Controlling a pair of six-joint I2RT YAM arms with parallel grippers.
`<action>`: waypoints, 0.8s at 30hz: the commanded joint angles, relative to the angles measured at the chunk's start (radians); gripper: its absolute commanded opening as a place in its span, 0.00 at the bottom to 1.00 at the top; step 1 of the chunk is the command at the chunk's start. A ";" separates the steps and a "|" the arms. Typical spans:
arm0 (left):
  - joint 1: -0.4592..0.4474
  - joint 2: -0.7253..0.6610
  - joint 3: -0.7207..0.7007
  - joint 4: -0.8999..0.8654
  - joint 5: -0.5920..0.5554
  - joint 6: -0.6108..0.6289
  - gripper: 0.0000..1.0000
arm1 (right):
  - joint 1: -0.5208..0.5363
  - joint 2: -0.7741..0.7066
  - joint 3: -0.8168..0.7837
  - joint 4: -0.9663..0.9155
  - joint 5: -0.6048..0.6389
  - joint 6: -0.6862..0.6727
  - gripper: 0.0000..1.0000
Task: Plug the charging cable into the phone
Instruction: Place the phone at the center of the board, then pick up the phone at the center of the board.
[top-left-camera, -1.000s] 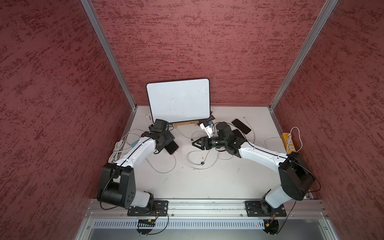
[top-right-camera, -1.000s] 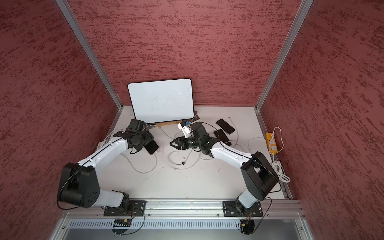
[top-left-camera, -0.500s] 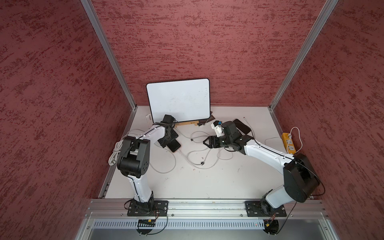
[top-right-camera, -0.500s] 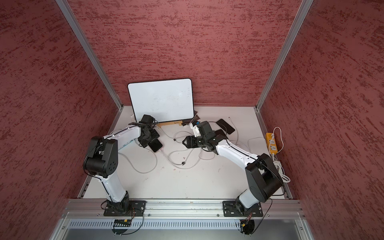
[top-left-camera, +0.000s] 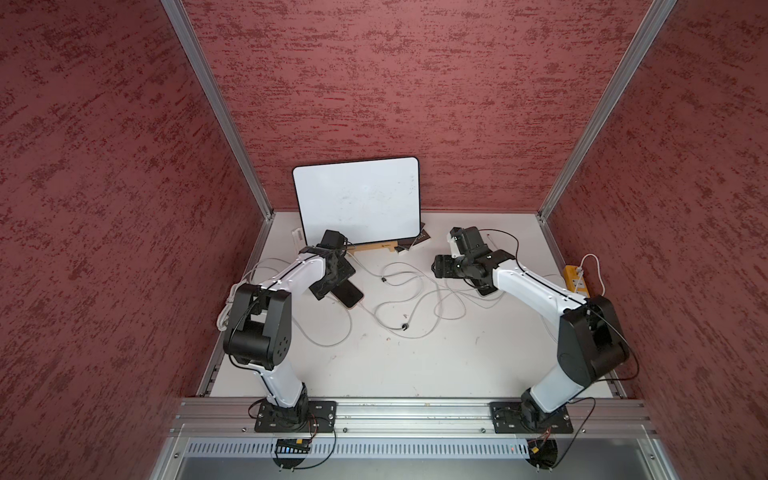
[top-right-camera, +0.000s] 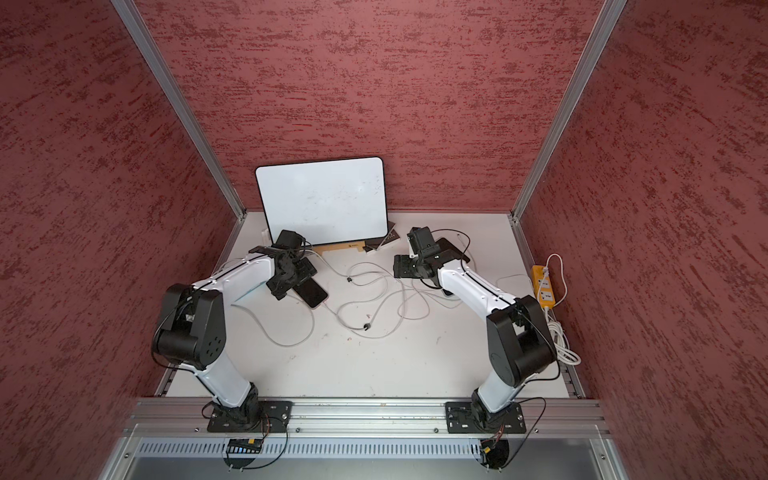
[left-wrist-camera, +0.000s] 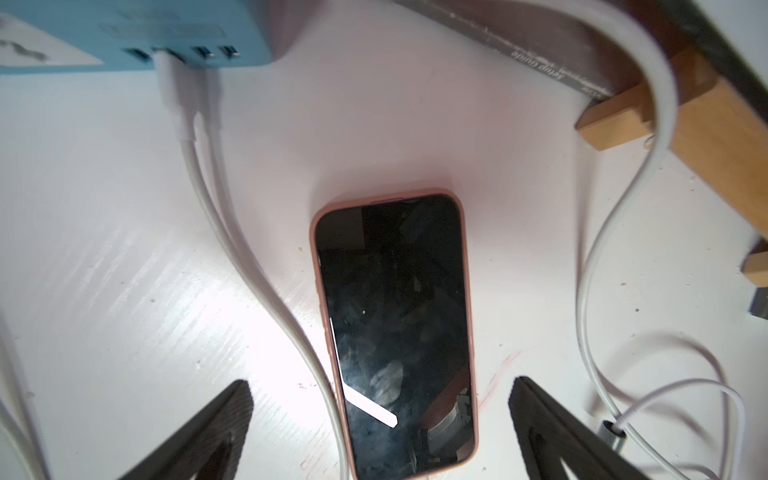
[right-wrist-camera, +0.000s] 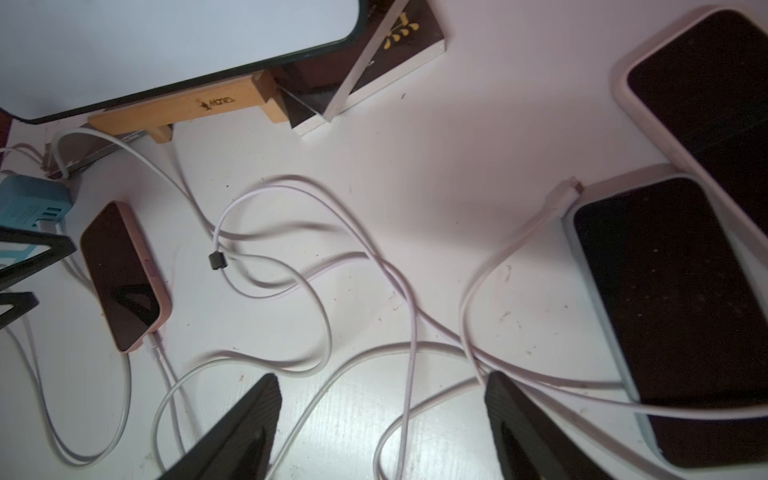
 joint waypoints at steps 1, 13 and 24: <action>-0.014 -0.102 -0.047 -0.002 -0.020 0.017 1.00 | -0.062 0.090 0.093 -0.113 0.119 -0.076 0.88; -0.041 -0.409 -0.317 0.173 0.220 0.095 1.00 | -0.173 0.317 0.280 -0.253 0.138 -0.305 0.99; -0.049 -0.435 -0.346 0.172 0.226 0.108 1.00 | -0.253 0.364 0.270 -0.252 0.078 -0.328 0.99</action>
